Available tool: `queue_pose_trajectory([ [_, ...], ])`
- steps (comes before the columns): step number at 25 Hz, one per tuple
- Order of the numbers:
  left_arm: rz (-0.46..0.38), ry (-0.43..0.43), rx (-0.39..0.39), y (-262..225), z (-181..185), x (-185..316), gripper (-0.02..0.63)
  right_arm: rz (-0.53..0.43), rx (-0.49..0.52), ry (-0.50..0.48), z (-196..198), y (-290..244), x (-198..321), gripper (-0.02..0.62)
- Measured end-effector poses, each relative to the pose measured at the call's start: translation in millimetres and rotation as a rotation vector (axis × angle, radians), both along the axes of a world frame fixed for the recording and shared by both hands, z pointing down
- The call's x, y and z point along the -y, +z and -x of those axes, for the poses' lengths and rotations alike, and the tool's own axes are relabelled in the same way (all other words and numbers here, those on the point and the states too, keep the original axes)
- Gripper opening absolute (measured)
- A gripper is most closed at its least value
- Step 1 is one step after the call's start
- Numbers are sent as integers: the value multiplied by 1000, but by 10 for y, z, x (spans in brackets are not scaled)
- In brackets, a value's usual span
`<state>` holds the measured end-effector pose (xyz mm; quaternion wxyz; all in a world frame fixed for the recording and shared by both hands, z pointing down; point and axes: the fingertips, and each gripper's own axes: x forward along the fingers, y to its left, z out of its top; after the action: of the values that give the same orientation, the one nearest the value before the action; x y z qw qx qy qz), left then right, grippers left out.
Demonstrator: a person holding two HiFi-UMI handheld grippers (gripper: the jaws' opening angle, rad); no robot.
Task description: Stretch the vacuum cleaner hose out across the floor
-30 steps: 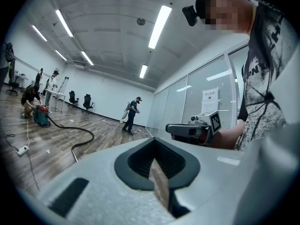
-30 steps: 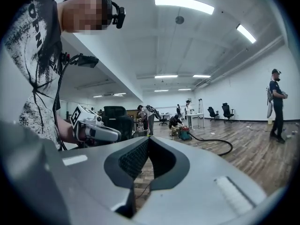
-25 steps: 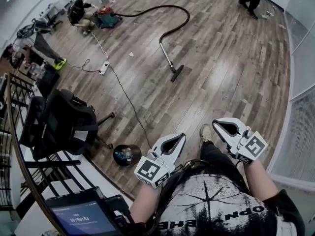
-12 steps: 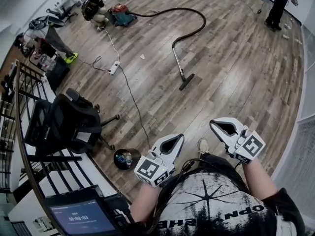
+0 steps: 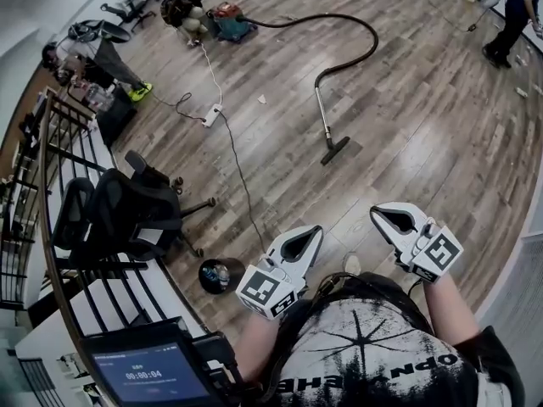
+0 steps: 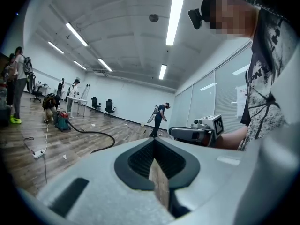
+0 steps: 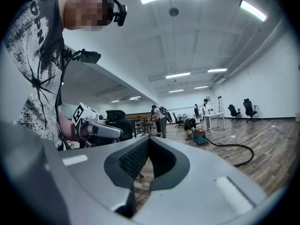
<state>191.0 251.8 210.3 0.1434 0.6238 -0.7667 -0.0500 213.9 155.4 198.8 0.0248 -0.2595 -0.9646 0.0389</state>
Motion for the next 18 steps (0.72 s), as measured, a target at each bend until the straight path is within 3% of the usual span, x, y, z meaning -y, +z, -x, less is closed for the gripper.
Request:
queue_pose_trajectory([
  [13, 20, -87, 15, -8, 352, 615, 2, 59, 2, -92, 392, 12, 608, 6],
  [18, 31, -98, 13, 20, 402, 699, 2, 78, -43, -97, 429, 162, 691, 6],
])
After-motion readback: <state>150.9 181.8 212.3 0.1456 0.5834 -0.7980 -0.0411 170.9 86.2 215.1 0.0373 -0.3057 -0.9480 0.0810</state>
